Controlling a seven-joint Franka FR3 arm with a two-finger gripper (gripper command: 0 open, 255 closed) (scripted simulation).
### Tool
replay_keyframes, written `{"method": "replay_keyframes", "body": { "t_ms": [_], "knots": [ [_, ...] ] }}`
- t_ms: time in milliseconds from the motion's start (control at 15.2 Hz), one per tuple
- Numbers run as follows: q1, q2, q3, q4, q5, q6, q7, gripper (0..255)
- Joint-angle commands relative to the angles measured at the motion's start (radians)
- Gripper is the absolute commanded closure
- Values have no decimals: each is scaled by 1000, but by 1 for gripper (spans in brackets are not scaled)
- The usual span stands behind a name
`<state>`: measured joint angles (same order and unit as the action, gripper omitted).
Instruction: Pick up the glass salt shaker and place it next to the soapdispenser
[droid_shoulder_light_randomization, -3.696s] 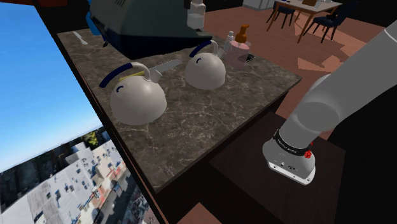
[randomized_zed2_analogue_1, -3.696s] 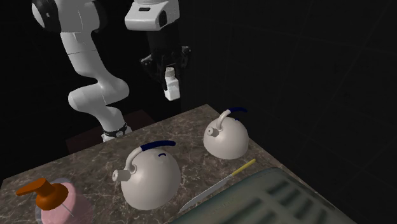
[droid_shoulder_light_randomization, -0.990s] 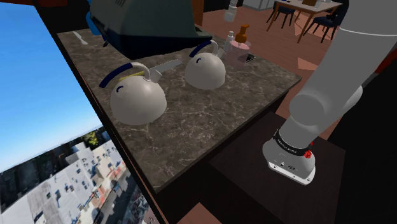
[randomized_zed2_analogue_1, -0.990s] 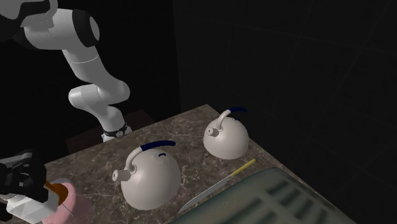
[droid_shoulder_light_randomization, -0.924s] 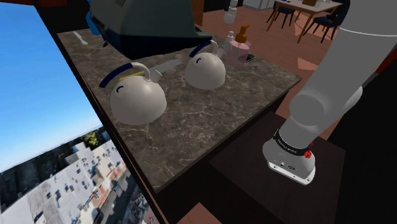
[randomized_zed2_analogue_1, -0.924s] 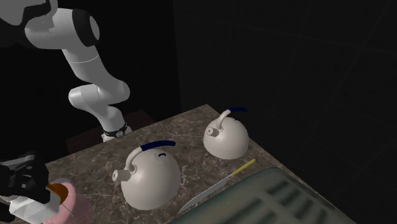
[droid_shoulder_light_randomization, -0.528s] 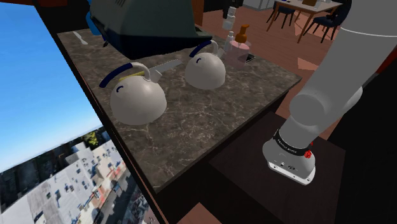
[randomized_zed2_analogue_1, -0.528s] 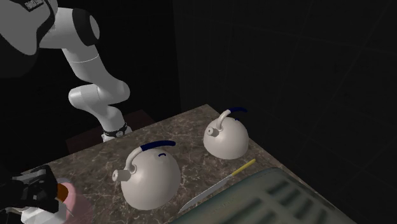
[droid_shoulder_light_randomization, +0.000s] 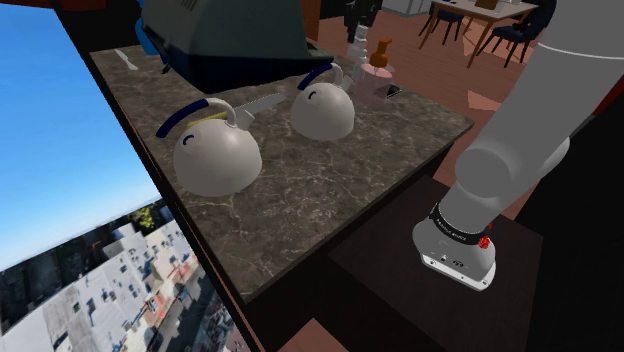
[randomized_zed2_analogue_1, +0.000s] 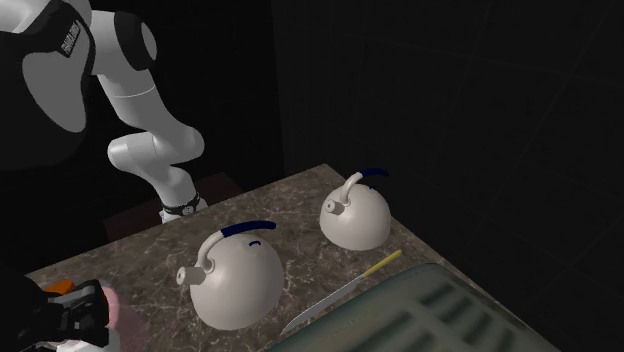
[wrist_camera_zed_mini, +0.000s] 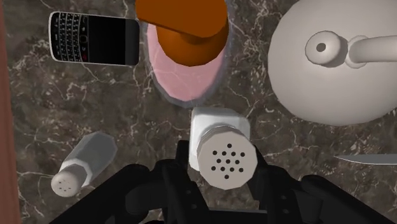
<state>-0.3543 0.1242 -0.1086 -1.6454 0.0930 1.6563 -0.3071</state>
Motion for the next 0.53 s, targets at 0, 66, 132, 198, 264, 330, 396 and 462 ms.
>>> {"method": "replay_keyframes", "body": {
  "t_ms": [0, 66, 132, 198, 264, 330, 396, 462],
  "knots": [
    [0, 3, 0, -30, 0, 28, -2, 255],
    [0, 4, 0, -43, 0, 41, -3, 255],
    [0, 4, 0, -55, 0, 54, -4, 255],
    [0, 5, 0, -67, 1, 67, -5, 255],
    [0, 6, 1, -79, 1, 80, -6, 255],
    [0, 8, 1, -91, 1, 93, -7, 255],
    [0, 9, 1, -103, 2, 106, -8, 255],
    [1, 11, 1, -114, 2, 119, -9, 255]
  ]
}}
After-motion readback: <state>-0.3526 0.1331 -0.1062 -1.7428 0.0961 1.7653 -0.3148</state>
